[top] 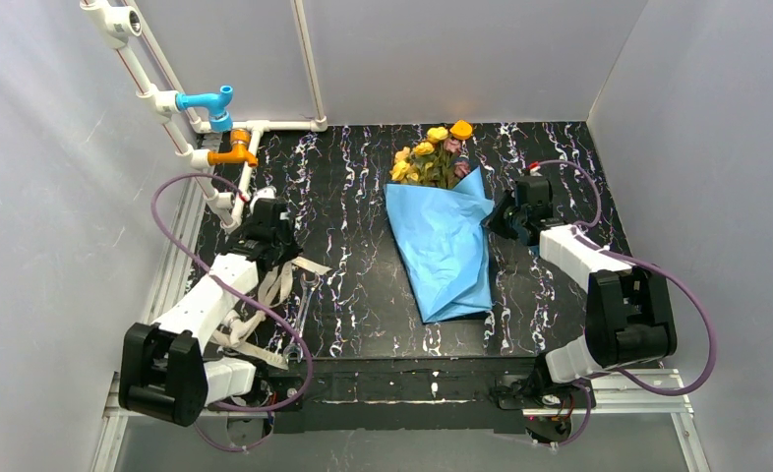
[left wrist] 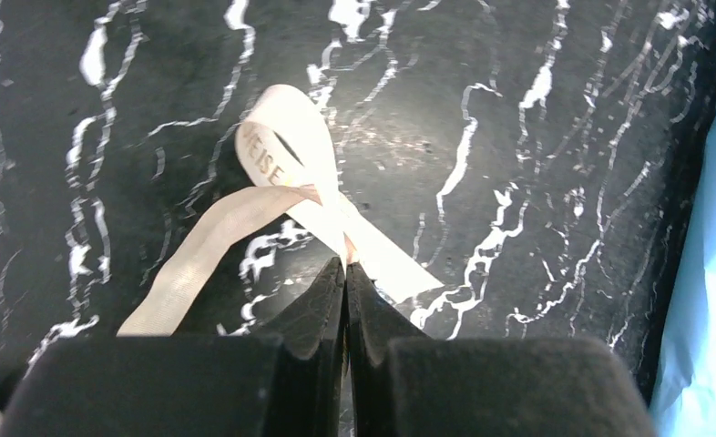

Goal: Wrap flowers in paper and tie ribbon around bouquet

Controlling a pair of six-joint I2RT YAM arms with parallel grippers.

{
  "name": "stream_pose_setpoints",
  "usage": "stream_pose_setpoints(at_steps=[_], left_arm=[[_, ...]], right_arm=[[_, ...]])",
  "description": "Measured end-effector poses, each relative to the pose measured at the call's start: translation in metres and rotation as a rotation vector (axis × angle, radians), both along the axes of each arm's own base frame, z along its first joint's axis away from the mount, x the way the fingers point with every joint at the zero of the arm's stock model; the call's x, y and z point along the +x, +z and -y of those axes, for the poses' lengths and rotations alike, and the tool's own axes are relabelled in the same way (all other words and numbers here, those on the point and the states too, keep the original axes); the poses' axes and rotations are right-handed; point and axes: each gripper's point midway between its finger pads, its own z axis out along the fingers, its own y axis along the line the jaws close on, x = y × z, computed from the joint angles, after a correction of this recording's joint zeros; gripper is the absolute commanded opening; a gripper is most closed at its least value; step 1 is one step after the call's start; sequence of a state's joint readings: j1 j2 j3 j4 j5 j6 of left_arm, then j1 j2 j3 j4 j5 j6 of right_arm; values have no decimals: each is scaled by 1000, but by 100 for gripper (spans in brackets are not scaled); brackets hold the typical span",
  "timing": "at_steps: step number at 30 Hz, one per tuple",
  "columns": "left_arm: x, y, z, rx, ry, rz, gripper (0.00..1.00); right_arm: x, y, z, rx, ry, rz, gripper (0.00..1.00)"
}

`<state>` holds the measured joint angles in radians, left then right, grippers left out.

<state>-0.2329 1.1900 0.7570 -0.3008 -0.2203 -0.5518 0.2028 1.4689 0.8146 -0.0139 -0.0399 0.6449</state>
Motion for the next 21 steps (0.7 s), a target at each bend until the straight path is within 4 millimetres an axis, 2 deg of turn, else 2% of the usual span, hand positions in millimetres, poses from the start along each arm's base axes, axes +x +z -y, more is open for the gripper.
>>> stream_pose_setpoints(at_steps=[3, 7, 8, 11, 13, 15, 16, 19, 21], left_arm=[[8, 0, 18, 1, -71, 5, 0], [11, -15, 47, -35, -169, -21, 0], [11, -19, 55, -43, -194, -32, 3], [14, -30, 96, -86, -322, -59, 34], [15, -32, 124, -119, -417, -64, 65], [12, -29, 161, -150, -559, -60, 95], [9, -25, 174, -157, -612, -53, 98], [1, -2, 212, -167, -763, 2, 98], [3, 14, 214, -140, -772, 41, 97]], right_arm=[[9, 7, 14, -25, -40, 15, 1], [18, 12, 43, -60, -113, 16, 1], [20, 12, 51, -67, -134, 14, 1], [25, 12, 72, -84, -189, 7, 1], [28, 12, 83, -94, -215, 1, 1], [30, 13, 90, -105, -235, -2, 1], [32, 15, 94, -112, -244, -1, 1], [34, 17, 96, -120, -247, 7, 1], [34, 17, 96, -123, -243, 7, 1]])
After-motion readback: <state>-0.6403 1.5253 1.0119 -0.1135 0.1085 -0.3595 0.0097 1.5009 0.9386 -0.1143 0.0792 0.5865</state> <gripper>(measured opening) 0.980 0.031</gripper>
